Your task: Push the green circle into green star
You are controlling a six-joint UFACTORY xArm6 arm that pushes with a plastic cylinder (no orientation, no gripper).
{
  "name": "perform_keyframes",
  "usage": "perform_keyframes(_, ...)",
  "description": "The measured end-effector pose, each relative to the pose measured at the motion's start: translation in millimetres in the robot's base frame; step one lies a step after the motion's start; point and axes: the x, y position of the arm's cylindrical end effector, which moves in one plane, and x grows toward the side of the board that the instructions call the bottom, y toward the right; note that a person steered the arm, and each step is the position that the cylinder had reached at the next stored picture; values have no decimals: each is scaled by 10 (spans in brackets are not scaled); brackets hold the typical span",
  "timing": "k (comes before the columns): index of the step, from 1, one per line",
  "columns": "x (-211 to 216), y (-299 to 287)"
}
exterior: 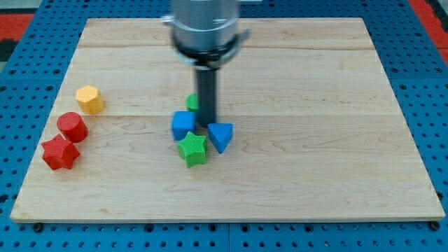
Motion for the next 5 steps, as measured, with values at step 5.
perform_keyframes(5, -545, -82)
